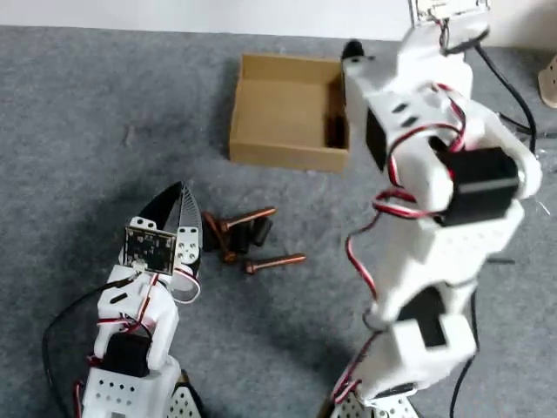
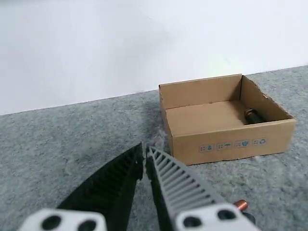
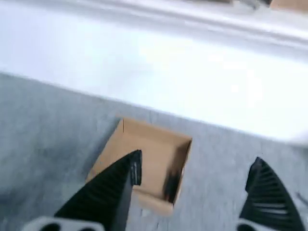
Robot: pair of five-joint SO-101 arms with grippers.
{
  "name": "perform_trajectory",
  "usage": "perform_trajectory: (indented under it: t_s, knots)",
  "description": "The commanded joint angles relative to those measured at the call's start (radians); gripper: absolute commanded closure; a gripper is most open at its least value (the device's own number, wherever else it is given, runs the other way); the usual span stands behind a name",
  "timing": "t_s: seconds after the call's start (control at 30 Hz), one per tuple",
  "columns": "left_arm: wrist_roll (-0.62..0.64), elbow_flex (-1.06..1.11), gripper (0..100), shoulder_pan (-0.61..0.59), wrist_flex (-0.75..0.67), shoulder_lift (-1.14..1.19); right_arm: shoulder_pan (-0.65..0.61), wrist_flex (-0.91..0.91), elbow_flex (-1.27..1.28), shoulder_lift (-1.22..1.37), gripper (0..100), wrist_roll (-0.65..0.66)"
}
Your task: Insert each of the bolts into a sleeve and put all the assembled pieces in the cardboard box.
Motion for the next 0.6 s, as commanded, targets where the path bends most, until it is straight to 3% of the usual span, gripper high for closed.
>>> perform_trajectory:
  t_s: [0.0, 0.27, 0.57]
  knots:
    - [-0.006, 0.021, 97, 0.007, -0.018, -0.007, -0.048, 0.019, 0.259, -0.206, 69.5, -0.008]
    - [-0.006, 0.021, 97, 0.005, -0.018, -0.007, -0.14, -0.01, 0.791, -0.561, 69.5, -0.008]
    - [-0.006, 0.021, 97, 0.004, -0.012, -0.007, -0.148, -0.282, 1.431, -0.967, 69.5, -0.002]
